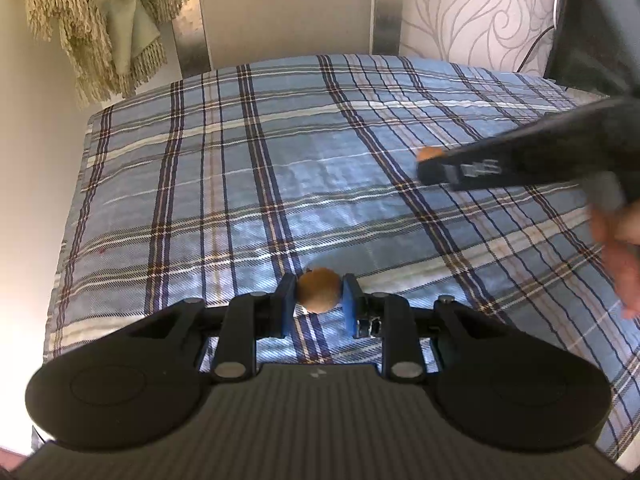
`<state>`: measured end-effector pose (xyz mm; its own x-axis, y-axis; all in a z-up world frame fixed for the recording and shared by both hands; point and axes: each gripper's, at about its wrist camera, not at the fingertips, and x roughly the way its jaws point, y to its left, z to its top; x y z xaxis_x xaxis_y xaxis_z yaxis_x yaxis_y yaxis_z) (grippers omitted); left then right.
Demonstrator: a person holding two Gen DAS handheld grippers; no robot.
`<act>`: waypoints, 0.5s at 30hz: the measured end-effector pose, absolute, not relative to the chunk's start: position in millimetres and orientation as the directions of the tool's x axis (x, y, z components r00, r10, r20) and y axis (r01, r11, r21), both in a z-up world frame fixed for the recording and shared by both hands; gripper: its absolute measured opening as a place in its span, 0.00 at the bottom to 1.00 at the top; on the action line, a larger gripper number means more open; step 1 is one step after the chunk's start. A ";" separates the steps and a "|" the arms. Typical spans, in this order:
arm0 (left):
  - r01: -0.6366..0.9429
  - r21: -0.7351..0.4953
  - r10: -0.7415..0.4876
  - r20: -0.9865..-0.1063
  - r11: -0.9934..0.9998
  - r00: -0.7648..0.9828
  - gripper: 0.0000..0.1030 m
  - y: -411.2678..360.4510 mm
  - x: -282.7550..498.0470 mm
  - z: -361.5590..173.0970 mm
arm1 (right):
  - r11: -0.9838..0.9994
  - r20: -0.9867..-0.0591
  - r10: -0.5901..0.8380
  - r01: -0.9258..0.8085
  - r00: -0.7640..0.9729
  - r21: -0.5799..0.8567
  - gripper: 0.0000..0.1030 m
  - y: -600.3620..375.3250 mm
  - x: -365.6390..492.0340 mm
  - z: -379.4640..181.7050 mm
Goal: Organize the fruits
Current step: 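Lower the right tool onto the other brown fruit and close on it, then carry both brown fruits in the left and right tools to the tray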
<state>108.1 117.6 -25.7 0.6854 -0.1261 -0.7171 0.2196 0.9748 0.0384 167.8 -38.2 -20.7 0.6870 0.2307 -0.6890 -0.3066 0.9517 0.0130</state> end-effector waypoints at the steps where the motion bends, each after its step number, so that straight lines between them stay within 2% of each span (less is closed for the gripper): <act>1: 0.217 0.039 -0.124 -0.718 0.975 0.685 0.28 117.3 108.7 -25.7 | 0.952 -0.689 0.231 -0.305 0.686 0.016 0.24 -41.1 163.3 -18.1; 15: 0.193 0.021 -0.121 -0.711 0.981 0.693 0.28 119.2 112.8 -27.6 | 0.950 -0.688 0.266 -0.305 0.675 0.068 0.24 -67.0 89.0 -0.9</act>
<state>112.8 119.2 -27.6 0.6929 -0.1207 -0.7108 0.1926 0.9811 0.0212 89.0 -67.0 -0.9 0.6755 0.2663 -0.6876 -0.3048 0.9500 0.0684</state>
